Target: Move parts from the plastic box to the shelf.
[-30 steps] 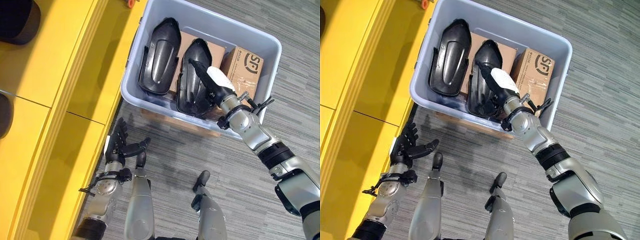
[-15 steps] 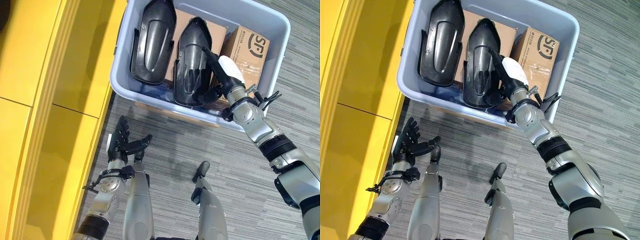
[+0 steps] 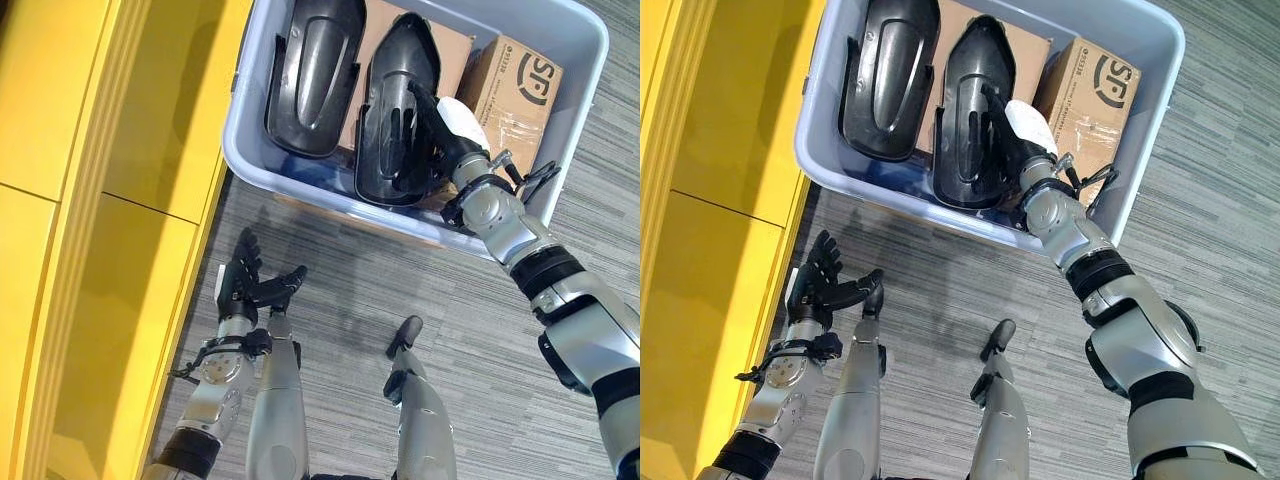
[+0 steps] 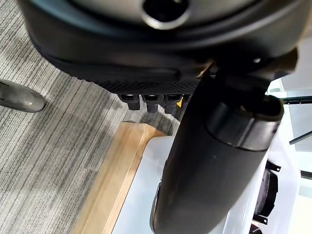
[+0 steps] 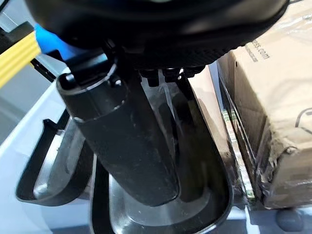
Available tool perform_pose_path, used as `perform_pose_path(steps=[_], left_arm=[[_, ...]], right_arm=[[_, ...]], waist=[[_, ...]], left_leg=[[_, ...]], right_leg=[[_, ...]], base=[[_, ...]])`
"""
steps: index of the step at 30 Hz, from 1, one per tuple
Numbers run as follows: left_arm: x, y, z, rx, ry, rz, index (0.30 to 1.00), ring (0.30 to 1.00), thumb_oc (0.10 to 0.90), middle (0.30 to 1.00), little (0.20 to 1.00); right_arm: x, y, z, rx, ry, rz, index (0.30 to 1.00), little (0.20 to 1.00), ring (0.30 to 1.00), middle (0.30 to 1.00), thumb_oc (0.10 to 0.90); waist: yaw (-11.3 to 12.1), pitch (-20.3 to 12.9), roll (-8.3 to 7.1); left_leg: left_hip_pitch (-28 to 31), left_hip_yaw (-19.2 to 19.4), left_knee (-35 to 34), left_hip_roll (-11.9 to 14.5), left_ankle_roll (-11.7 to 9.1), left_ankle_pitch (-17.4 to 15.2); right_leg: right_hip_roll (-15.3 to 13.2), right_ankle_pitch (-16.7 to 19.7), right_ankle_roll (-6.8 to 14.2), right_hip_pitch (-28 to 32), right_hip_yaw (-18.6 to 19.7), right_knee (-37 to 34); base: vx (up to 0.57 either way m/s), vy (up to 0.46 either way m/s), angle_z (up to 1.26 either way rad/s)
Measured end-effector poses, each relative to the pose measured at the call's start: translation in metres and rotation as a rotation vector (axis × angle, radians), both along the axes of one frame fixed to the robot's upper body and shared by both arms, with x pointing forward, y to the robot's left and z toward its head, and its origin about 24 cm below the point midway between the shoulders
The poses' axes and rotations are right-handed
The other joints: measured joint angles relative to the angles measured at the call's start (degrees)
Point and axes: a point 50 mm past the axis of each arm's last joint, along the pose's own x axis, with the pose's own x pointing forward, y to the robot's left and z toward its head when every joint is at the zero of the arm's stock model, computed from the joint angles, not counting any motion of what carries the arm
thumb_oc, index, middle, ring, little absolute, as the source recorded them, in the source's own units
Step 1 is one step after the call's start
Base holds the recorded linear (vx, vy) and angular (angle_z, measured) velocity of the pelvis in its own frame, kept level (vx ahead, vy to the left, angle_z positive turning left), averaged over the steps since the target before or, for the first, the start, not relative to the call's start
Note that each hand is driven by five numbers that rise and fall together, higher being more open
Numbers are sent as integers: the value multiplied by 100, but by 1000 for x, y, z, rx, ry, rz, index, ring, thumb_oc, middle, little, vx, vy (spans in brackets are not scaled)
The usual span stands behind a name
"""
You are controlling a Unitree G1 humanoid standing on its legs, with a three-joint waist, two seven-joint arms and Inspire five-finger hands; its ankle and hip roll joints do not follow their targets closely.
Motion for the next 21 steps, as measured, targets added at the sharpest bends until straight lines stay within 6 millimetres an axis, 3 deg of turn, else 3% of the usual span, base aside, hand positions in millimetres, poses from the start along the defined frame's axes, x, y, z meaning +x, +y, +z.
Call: perform_pose_path(steps=[8,15,21], left_arm=[[1,-4,0,-31,4,-13,1000,1000,900,1000,1000],[6,-8,6,-30,-22,-27,1000,1000,900,1000,1000],[9,-10,12,-30,-48,-23,1000,1000,900,1000,1000]], right_arm=[[4,-3,11,-35,-22,-35,1000,1000,1000,1000,900],[8,-18,30,-110,-68,-136,1000,1000,1000,1000,900],[10,-16,39,-200,-84,-153,1000,1000,1000,1000,900]], waist=[[3,1,22],[141,3,74],[161,-2,96]], left_leg=[[-186,-111,6,-33,-8,29],[-386,-183,6,-75,-3,69],[-471,-235,8,-99,1,80]], right_leg=[[-7,-13,-1,-100,-100,10],[-32,-14,0,-248,-170,24],[-40,-18,3,-280,-221,25]], base=[[11,-1,5],[9,5,4],[10,5,3]])
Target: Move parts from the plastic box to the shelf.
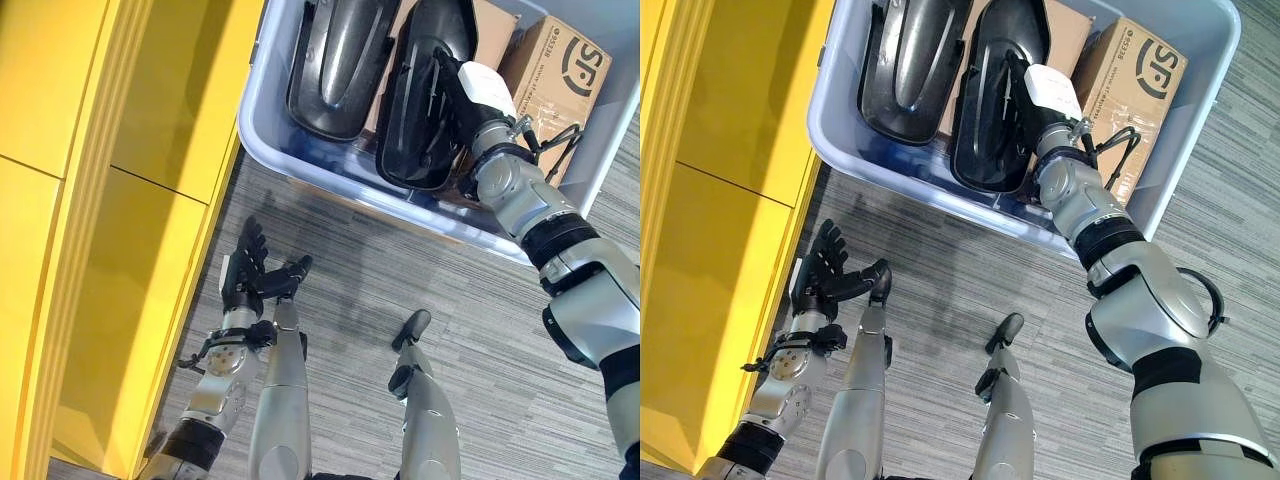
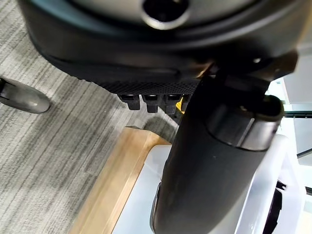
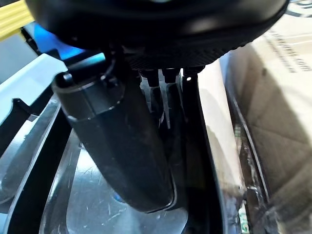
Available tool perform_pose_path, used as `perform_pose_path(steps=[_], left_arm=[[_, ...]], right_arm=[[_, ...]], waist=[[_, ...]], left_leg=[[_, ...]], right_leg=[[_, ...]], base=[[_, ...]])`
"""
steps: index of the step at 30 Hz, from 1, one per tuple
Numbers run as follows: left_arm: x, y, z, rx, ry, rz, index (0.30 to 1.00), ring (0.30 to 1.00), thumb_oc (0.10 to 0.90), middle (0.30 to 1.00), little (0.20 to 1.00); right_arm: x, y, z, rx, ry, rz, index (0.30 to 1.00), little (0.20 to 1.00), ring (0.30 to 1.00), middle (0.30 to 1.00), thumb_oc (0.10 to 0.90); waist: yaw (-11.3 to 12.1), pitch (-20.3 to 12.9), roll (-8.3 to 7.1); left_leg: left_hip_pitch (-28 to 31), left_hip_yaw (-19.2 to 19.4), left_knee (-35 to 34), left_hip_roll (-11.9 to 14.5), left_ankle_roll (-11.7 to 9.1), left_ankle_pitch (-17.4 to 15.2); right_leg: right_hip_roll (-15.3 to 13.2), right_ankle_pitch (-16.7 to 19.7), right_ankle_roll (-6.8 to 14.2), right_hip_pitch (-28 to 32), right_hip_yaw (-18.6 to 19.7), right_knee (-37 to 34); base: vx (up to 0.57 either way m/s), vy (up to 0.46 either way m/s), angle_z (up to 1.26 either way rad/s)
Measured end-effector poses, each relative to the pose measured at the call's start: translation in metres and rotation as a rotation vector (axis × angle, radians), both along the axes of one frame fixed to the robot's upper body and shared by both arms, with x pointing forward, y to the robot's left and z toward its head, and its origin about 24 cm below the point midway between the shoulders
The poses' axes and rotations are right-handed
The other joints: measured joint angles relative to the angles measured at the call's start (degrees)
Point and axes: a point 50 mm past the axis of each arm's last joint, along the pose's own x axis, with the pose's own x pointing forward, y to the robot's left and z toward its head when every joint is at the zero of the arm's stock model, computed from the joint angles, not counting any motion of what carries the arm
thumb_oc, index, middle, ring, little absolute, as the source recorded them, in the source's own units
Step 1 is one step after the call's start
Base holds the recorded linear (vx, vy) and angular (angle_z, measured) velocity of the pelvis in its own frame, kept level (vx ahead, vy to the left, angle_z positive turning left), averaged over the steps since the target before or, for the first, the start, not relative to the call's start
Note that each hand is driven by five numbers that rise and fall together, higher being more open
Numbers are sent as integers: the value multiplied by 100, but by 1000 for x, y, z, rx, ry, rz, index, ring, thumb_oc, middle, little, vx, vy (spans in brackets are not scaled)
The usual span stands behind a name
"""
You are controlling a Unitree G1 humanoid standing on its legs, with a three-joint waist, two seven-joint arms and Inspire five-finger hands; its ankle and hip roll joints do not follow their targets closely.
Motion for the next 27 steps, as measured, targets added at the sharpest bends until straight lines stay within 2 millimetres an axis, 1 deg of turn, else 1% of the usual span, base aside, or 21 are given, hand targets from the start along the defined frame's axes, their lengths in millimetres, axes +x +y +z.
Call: perform_pose_path(steps=[7,16,20,27], left_arm=[[0,0,-1,-1,3,1,1000,1000,900,1000,1000],[0,3,0,2,3,6,1000,1000,900,1000,1000],[0,4,0,-19,4,10,1000,1000,900,1000,1000],[0,5,0,-24,5,13,1000,1000,900,1000,1000]], right_arm=[[0,-1,19,-24,-30,-7,1000,1000,1000,1000,900],[-1,0,24,-82,-40,-18,1000,1000,1000,1000,900],[-1,1,28,-136,-46,-29,1000,1000,1000,1000,900],[-2,0,32,-159,-57,-30,1000,1000,1000,1000,900]], waist=[[-9,0,1],[-12,0,1],[-19,0,1],[-22,0,2]], left_leg=[[-117,-10,-2,-50,14,34],[-117,-1,-1,-69,25,45],[-98,8,-1,-70,28,52],[-90,5,4,-71,35,69]], right_leg=[[-45,4,5,-126,1,25],[-72,7,11,-144,13,67],[-79,8,12,-147,29,86],[-83,9,13,-148,34,112]], base=[[4,3,1],[2,4,0],[0,0,0],[0,0,0]])
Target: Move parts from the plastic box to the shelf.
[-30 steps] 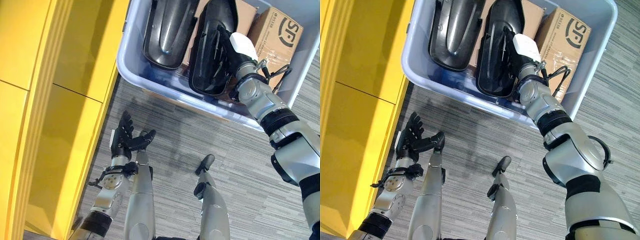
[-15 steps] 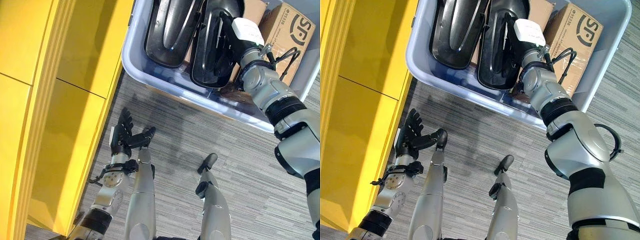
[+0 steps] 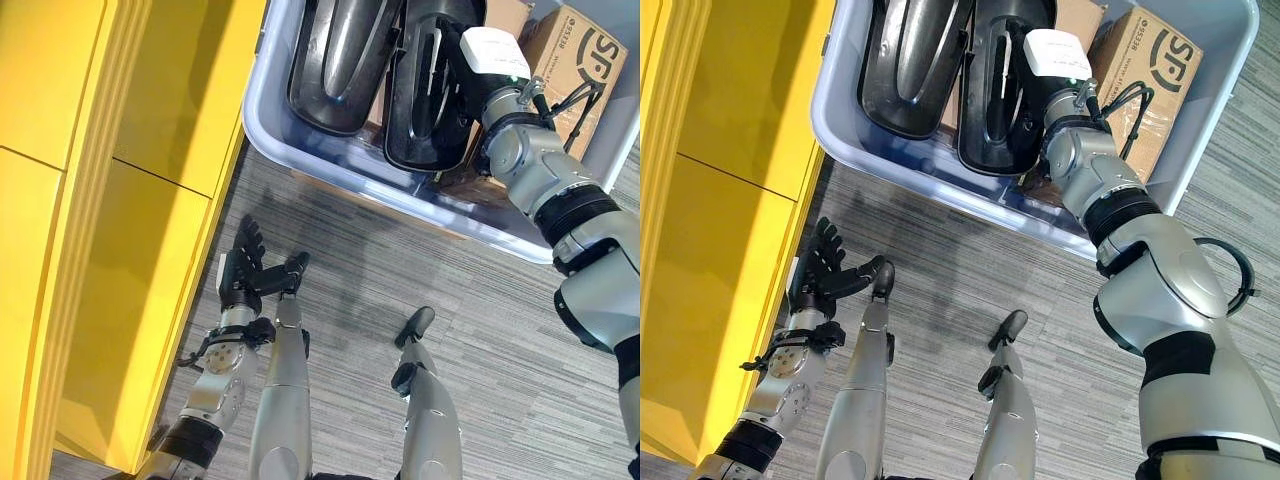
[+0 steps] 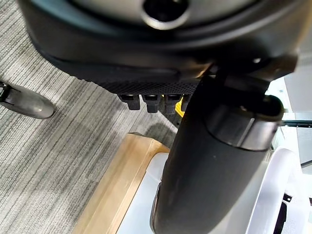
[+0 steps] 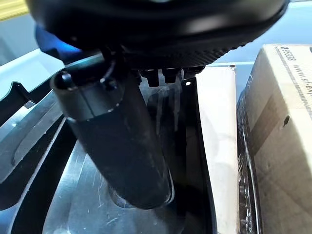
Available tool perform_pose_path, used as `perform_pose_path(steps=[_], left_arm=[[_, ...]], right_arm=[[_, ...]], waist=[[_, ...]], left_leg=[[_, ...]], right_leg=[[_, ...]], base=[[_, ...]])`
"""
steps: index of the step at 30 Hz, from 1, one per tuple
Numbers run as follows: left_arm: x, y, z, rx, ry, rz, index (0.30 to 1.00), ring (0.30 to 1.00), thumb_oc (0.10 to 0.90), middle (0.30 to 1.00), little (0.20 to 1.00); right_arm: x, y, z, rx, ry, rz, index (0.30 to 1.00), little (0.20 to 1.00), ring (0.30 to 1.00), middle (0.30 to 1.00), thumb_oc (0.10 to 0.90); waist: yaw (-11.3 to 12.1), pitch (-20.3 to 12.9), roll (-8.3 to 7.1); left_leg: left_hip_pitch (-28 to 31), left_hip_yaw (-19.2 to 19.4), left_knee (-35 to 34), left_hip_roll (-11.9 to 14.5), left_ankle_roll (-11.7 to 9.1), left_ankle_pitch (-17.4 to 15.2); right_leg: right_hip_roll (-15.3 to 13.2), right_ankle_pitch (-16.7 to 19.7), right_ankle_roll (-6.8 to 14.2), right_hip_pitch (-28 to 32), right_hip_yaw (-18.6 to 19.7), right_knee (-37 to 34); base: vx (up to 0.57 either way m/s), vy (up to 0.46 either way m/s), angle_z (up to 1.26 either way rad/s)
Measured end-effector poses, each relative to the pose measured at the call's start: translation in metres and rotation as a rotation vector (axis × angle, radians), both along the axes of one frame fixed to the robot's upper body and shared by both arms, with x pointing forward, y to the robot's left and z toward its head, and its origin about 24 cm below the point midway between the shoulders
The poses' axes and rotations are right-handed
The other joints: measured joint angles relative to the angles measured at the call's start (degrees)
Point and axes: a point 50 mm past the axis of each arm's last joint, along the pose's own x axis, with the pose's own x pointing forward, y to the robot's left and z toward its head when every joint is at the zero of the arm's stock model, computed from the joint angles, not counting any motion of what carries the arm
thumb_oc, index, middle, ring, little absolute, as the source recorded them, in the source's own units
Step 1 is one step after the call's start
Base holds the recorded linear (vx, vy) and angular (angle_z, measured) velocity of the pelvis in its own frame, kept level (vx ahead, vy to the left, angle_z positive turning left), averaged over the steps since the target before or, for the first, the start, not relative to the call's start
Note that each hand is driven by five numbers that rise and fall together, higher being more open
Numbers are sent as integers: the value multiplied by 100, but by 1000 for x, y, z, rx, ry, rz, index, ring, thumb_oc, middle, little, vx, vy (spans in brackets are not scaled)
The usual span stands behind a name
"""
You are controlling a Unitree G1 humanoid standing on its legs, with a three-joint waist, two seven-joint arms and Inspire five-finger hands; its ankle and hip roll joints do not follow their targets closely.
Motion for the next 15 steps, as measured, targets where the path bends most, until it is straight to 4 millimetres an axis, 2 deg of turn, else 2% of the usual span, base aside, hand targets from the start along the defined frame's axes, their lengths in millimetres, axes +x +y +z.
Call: perform_pose_path(steps=[7,9,10,12,15], left_arm=[[0,1,0,0,0,2,1000,1000,900,1000,1000],[0,3,0,-2,0,10,1000,1000,900,1000,1000],[0,5,1,-3,-5,20,1000,1000,900,1000,1000],[-1,8,1,-2,-5,30,1000,1000,900,1000,1000],[-1,8,2,2,-8,27,1000,1000,900,1000,1000]], right_arm=[[-4,10,8,-86,-25,38,1000,1000,1000,1000,900],[-10,23,17,-115,-63,109,1000,1000,1000,1000,900],[-19,44,32,-132,-118,197,1000,1000,1000,1000,900],[-34,64,47,-158,-181,297,1000,1000,1000,1000,900],[-48,80,63,-192,-253,378,1000,1000,1000,1000,900]], waist=[[-26,0,0],[-49,0,0],[-90,0,-1],[-195,0,-7],[-225,-1,-8]], left_leg=[[53,24,6,8,-1,7],[84,48,6,14,-1,7],[147,86,5,25,-1,7],[191,87,5,25,-1,7],[267,135,2,43,0,6]], right_leg=[[-1,1,0,6,43,35],[-5,1,0,9,69,55],[-6,1,0,20,117,87],[-6,2,-1,61,119,92],[-1,5,-4,85,185,111]], base=[[0,0,0],[-25,5,-7],[-23,13,-8],[-12,8,-2],[-19,4,-7]])
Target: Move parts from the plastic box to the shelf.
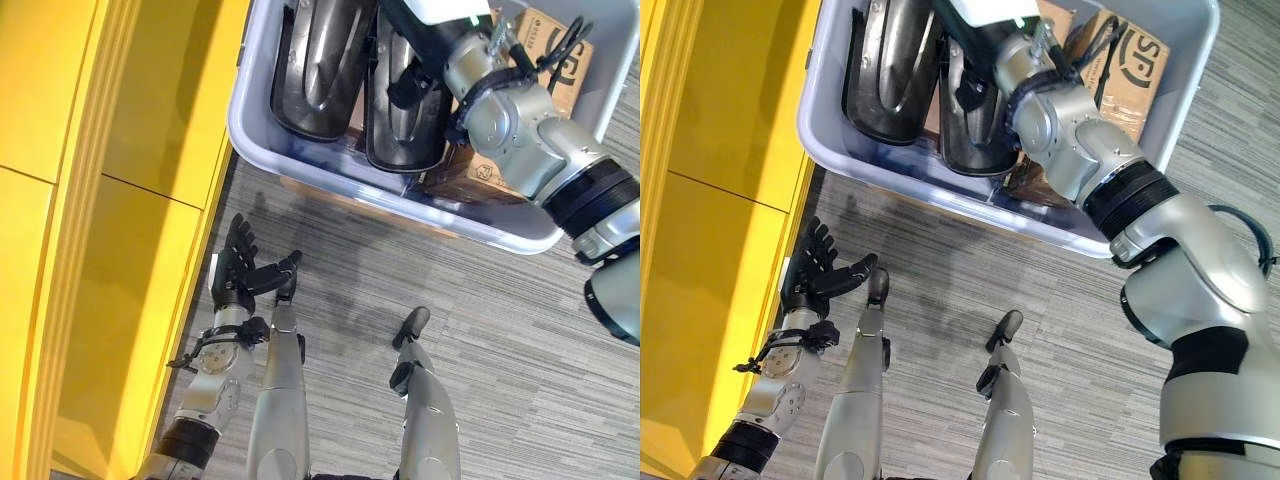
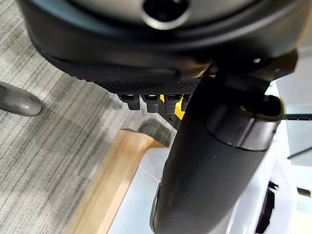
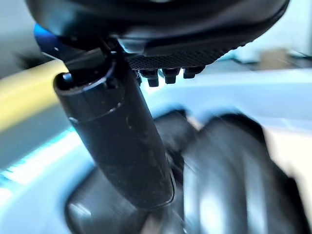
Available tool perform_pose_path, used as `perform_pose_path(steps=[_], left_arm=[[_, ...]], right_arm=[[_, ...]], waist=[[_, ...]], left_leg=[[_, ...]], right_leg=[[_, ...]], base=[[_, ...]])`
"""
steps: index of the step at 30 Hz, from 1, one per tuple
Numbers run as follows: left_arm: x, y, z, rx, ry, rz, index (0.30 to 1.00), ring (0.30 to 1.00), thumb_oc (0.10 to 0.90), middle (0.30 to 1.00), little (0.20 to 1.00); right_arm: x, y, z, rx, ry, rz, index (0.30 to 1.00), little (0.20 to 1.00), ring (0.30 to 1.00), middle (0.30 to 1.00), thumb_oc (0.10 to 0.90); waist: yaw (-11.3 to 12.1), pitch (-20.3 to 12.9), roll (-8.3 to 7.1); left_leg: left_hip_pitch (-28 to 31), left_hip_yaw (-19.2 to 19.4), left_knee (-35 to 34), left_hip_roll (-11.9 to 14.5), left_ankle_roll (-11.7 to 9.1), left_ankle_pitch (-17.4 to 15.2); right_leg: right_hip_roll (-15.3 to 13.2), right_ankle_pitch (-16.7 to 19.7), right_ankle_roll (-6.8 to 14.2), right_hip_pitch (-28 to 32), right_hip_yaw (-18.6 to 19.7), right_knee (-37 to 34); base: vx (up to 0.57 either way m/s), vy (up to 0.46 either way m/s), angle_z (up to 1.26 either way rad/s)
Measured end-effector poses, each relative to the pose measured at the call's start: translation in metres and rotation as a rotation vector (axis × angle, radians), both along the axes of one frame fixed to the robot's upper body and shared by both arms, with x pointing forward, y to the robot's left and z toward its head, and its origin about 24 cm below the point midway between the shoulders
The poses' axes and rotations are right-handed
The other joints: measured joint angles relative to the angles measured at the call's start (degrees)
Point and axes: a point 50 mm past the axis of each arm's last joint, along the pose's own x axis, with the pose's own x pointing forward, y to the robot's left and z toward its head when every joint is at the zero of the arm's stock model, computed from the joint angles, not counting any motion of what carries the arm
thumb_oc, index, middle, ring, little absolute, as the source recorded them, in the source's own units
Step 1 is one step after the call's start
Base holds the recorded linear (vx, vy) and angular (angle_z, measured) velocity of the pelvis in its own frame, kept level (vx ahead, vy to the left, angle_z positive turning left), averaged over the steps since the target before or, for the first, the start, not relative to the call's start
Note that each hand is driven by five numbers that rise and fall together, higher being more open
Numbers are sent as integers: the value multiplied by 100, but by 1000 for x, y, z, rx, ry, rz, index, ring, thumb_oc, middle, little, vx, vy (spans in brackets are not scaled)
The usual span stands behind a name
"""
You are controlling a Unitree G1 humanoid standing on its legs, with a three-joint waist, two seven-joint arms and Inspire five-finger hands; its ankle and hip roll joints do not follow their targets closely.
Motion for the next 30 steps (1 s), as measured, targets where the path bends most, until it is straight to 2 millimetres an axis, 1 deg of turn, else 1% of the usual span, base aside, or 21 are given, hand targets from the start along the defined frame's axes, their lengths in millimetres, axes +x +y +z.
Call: perform_pose_path(steps=[3,4,5,7,10,13,14,17,20,21,23,28,30], left_arm=[[-2,6,2,11,-5,15,1000,1000,900,1000,1000],[-2,7,3,10,-9,17,1000,1000,900,1000,1000],[-4,9,3,7,-10,26,1000,1000,900,1000,1000],[-6,11,0,5,-1,37,1000,1000,900,1000,1000],[-7,11,-1,2,4,41,1000,1000,900,1000,1000],[-7,11,-1,1,7,46,1000,1000,900,1000,1000],[-7,12,-2,0,10,51,1000,1000,900,1000,1000],[-8,15,0,-3,6,65,1000,1000,900,1000,1000],[-8,14,0,-4,3,66,1000,1000,900,1000,1000],[-8,14,0,-5,3,68,1000,1000,900,1000,1000],[-8,14,0,-7,3,68,1000,1000,900,1000,1000],[-8,11,-1,-25,5,83,1000,1000,900,1000,1000],[-8,9,-2,-31,8,81,1000,1000,900,1000,1000]], right_arm=[[-16,10,10,-28,-59,69,1000,1000,1000,1000,900],[-17,10,10,-26,-61,72,1000,1000,1000,1000,900],[-21,8,10,-37,-61,74,1000,1000,1000,1000,900],[-29,7,7,-4,-64,125,1000,1000,1000,1000,900],[-28,5,4,7,-54,126,1000,1000,1000,1000,900],[-25,-2,-3,49,-32,122,1000,1000,1000,1000,900],[-24,-6,-9,64,-10,115,1000,1000,1000,1000,900],[-24,-8,-24,78,33,127,1000,1000,1000,1000,900],[-27,-7,-31,90,51,149,1000,1000,1000,1000,900],[-28,-7,-39,118,70,165,1000,1000,1000,1000,900],[-26,-10,-47,127,93,158,1000,1000,1000,1000,900],[-22,-11,-62,180,142,155,1000,1000,1000,1000,900],[-20,-10,-64,196,152,157,1000,1000,1000,1000,900]], waist=[[-130,1,-23],[-139,1,-23],[-254,2,-55],[-317,3,-97],[-405,6,-104],[-420,6,-116],[-424,6,-116],[-419,6,-116],[-426,6,-116],[-427,6,-118],[-411,7,-119],[-421,7,-120],[-420,7,-120]], left_leg=[[15,19,-2,35,-2,1],[15,24,-3,53,-2,1],[-3,17,-7,76,-11,6],[-5,46,-12,75,-9,4],[-4,89,-15,97,-5,1],[-4,99,-17,110,-2,-2],[-5,111,-18,119,0,-5],[-18,112,-21,154,3,-8],[-60,113,-22,160,2,-8],[-104,114,-22,161,0,-6],[-109,113,-25,161,2,-7],[-114,107,-25,163,3,-8],[-121,107,-25,164,3,-7]], right_leg=[[27,8,-12,-4,23,8],[45,11,-17,-12,33,6],[72,14,-23,-31,31,4],[66,15,-23,-57,64,4],[82,22,-30,-86,109,-1],[90,21,-31,-95,117,-1],[97,21,-32,-103,125,-3],[134,17,-43,-116,129,-12],[140,18,-50,-166,133,-11],[141,21,-53,-215,134,-11],[141,19,-54,-216,129,-11],[145,17,-56,-218,123,-11],[145,18,-56,-224,124,-12]], base=[[-12,-7,-5],[-28,-6,-7],[-24,-5,-6],[-10,-14,-6],[-6,-5,-7],[-1,-2,-1],[1,-10,-4],[1,-5,-3],[0,0,0],[0,0,0],[0,0,0],[0,0,0],[0,0,0]])
